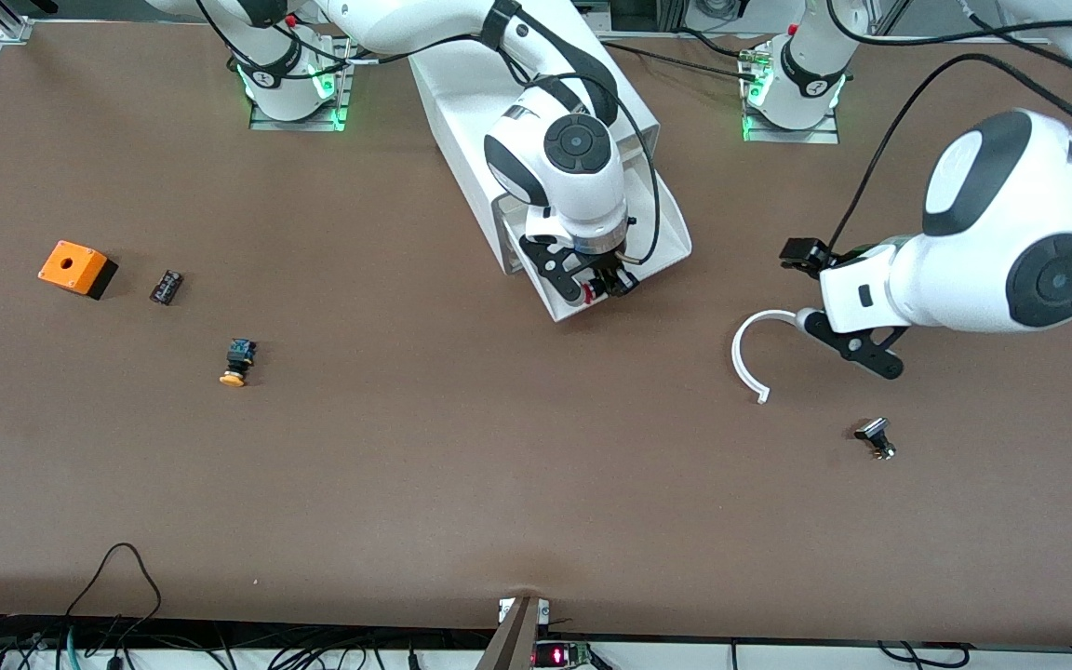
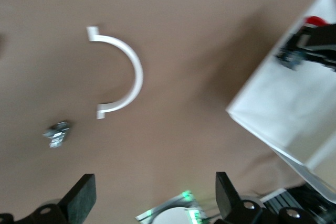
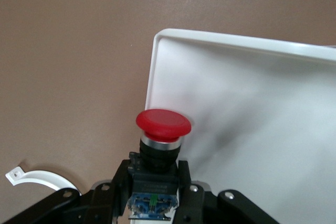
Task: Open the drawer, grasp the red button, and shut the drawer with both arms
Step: 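Lift the red button out and carry it toward the table with the right gripper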
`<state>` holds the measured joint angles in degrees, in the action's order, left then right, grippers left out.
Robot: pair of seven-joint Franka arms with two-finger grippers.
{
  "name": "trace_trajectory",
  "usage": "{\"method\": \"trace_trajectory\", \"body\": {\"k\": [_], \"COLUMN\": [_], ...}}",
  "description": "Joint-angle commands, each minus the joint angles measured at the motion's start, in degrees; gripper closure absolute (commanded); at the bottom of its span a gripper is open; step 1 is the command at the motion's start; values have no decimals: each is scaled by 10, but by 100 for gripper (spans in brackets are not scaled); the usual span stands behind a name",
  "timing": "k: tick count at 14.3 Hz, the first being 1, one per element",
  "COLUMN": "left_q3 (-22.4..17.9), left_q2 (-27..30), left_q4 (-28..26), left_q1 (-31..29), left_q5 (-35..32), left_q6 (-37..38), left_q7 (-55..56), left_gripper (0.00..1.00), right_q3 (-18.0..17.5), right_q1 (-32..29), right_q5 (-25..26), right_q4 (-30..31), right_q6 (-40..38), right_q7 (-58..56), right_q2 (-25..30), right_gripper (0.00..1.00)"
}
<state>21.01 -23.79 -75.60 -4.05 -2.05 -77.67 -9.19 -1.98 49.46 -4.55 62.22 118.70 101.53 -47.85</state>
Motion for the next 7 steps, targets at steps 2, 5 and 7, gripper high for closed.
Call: {"method": "trace_trajectory", "body": {"k": [2, 5, 7], "left_q3": [1, -2, -5], "left_q2": [18, 11, -3], "left_q4": [5, 35, 48], "left_q1": [20, 23, 19], "left_q5": [-80, -79, -74], "left_q6": [-20, -18, -20], "left_q7": [51, 64, 60], "left_gripper": [0, 0, 0], "right_q3": [7, -2, 1], "right_q1": [-2, -62, -99], "right_q5": [7, -18, -62], "right_q4": [-17, -17, -16], "right_q6": [-50, -84, -108], "right_q7": [6, -41, -154], "right_q2": [14, 62, 89], "right_gripper": [100, 100, 100]}}
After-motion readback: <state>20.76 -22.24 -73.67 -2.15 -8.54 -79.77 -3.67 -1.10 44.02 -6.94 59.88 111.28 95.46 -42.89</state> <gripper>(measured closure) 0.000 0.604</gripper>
